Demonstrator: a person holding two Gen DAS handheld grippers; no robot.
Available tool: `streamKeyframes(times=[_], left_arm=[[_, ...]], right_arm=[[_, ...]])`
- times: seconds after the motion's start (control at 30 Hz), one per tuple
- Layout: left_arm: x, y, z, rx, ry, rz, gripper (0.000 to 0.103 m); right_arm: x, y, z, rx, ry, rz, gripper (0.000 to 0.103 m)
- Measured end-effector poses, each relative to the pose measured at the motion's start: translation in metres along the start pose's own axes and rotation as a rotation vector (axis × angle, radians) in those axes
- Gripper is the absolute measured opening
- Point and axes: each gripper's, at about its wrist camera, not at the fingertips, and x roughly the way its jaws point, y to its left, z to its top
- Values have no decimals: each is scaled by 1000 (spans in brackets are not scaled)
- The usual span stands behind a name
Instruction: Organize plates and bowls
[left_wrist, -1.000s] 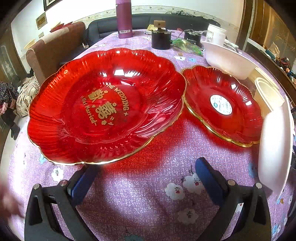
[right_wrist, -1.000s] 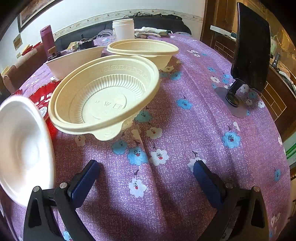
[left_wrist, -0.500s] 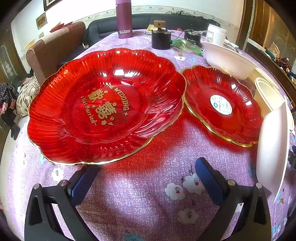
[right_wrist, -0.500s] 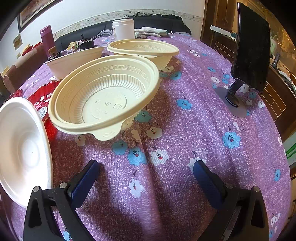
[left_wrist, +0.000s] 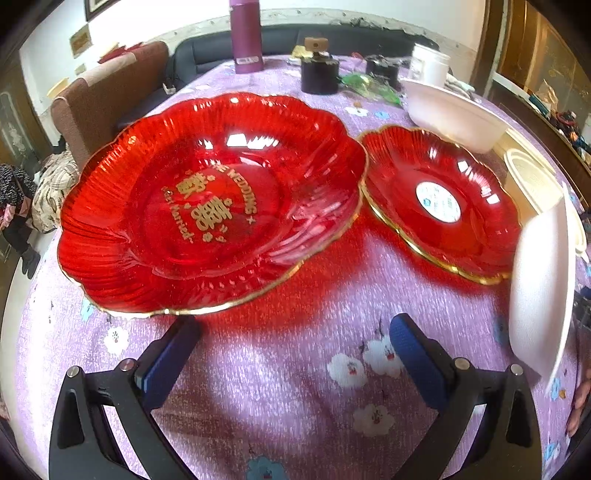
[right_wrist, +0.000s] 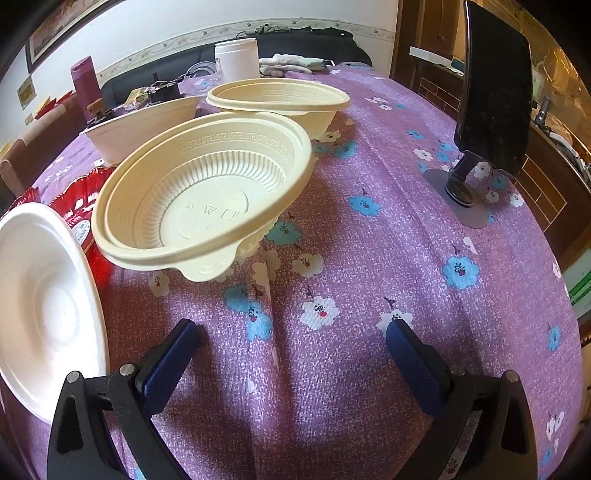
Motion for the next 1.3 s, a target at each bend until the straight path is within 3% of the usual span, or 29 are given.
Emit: streamKeyframes(times=[0.3, 0.47, 0.53, 0.63, 0.77, 1.03, 1.17, 1.3], left_arm=[[-27, 14, -29, 0, 0, -119, 103], [-44, 30, -33, -31, -34, -136, 103], [-53, 36, -34, -36, -54, -132, 103], [-63, 48, -32, -53, -82, -112, 103], [-68, 61, -25, -70, -101, -88, 103], [-80, 85, -12, -99, -137, -52, 103], [-82, 98, -1, -108, -135, -37, 103], [-80, 115, 15, -131, -137, -27, 103]], right_arm=[[-20, -13, -18, 31, 9, 135, 102], [-35, -23, -31, 170, -9, 299, 102], [-42, -16, -32, 143, -9, 295, 102], [-62, -2, -30, 72, -45, 286, 102], [-93, 28, -22, -52, -90, 357, 103], [-106, 92, 15, -166, -28, 535, 102], [-99, 130, 39, -200, 28, 585, 95], [-86, 161, 58, -240, 89, 610, 78]])
